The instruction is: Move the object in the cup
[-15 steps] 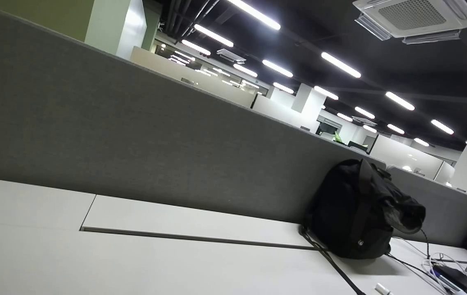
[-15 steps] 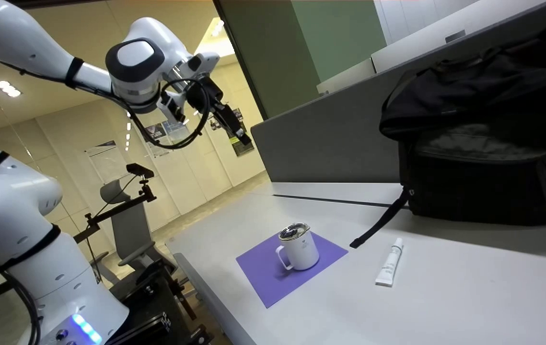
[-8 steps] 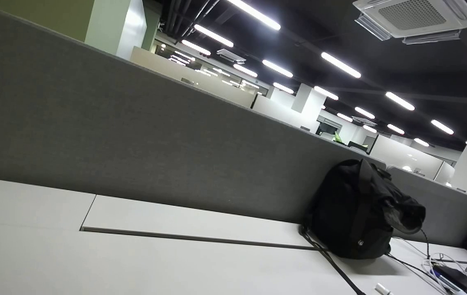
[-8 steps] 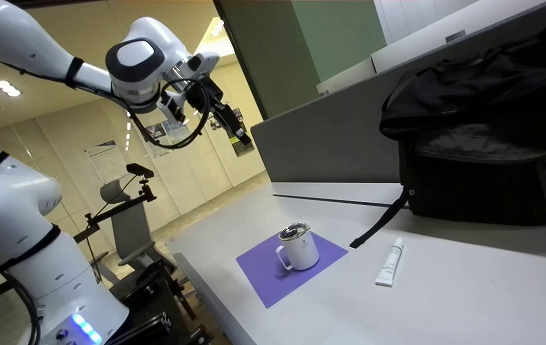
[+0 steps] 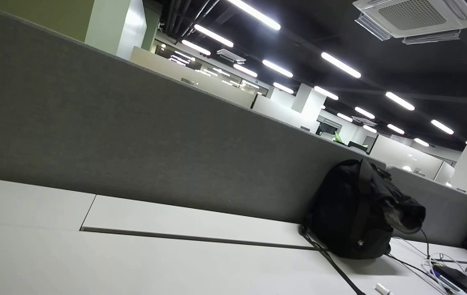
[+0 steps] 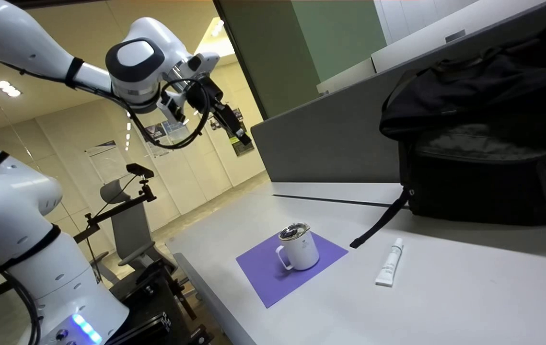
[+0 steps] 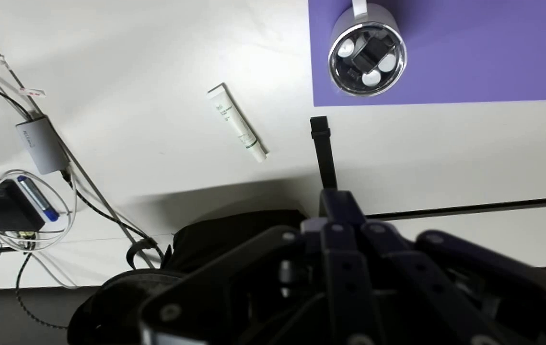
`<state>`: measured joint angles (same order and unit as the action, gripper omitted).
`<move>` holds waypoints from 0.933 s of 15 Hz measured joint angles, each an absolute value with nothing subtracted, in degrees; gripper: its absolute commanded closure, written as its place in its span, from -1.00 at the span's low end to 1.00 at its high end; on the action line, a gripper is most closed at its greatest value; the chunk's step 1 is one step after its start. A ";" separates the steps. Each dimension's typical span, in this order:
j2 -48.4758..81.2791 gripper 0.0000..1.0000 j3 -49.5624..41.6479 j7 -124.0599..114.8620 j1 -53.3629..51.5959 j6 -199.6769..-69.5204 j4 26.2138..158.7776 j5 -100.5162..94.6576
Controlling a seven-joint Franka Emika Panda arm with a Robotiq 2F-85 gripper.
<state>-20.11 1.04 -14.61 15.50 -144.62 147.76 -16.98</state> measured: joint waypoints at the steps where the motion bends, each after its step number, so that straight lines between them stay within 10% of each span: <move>1: -20.01 1.00 1.01 -14.56 15.40 -144.66 147.82 -16.88; 14: -3.28 1.00 0.85 -17.48 12.09 -157.85 149.50 -27.42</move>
<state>-3.28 0.85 -17.48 12.09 -157.85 149.50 -27.42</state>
